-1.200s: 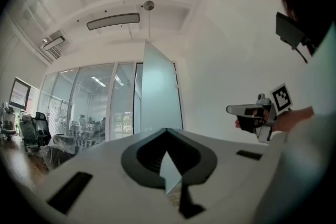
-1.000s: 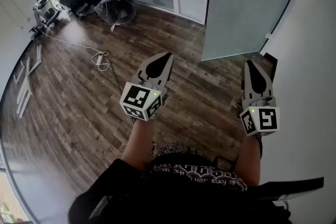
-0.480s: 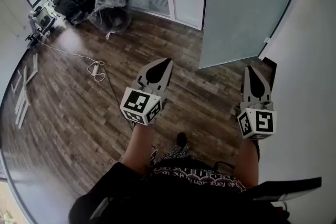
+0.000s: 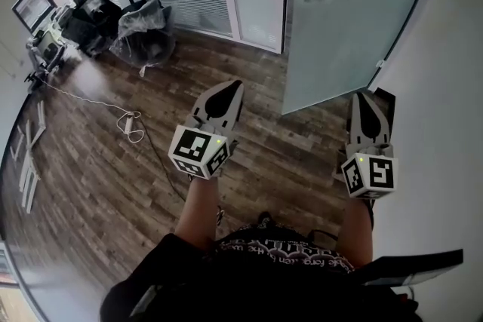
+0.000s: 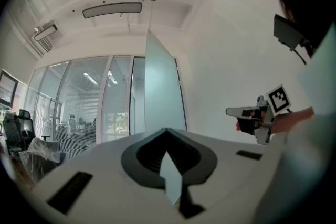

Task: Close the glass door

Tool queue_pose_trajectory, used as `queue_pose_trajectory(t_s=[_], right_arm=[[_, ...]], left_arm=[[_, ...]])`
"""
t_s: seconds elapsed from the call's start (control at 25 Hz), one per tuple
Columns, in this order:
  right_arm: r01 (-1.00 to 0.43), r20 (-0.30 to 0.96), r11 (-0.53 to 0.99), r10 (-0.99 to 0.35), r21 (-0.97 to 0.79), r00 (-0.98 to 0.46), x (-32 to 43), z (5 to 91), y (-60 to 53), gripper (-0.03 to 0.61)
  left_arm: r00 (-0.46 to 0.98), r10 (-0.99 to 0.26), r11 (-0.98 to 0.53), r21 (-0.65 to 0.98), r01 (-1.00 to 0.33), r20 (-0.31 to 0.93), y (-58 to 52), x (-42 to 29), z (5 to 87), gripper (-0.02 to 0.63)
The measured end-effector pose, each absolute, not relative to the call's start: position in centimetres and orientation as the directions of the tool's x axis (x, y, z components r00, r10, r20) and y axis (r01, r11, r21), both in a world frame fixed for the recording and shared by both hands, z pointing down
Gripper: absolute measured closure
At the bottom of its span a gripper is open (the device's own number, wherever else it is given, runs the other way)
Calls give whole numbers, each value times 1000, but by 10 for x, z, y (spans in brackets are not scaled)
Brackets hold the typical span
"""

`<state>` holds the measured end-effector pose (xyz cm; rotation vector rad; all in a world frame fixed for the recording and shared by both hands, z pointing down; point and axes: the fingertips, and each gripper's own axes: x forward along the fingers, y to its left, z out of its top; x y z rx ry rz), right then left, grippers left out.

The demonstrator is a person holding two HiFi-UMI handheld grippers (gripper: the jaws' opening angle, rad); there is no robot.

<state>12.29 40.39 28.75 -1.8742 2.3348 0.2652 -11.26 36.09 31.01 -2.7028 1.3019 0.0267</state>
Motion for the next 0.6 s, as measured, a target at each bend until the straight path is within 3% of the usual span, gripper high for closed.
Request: queue_pose_trajectory(t_s=[0.6], right_arm=[[-974,-190,218,-956,53,-224,152,304,277,575]], left_arm=[[590,-805,-584,-96,-806,-55,244,-92,325,612]])
